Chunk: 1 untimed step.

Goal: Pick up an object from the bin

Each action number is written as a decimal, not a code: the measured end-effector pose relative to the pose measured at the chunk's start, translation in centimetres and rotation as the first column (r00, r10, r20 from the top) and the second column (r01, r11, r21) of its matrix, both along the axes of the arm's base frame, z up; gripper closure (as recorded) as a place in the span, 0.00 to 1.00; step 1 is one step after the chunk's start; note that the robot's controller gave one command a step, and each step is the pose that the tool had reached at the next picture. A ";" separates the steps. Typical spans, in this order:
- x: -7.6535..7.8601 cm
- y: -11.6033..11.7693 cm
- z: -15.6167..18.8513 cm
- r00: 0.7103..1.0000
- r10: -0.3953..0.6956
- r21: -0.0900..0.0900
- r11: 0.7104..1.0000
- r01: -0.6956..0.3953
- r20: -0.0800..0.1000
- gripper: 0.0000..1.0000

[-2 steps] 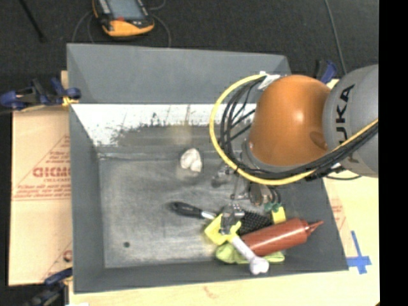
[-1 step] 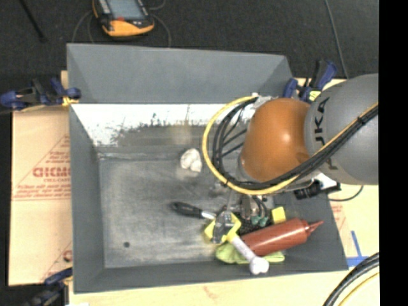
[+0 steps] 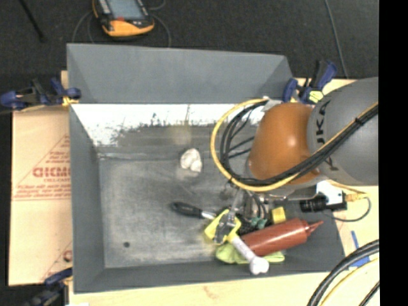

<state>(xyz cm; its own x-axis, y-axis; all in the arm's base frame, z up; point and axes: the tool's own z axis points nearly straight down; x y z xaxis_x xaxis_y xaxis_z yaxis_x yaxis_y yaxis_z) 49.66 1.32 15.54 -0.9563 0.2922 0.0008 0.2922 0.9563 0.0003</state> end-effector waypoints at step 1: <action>-0.4 -0.7 -0.2 1.000 0.002 -0.002 1.000 -0.002 0.003 0.00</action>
Offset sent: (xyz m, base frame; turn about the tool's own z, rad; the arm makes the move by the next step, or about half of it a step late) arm 0.0133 -0.0184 -0.0854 0.2139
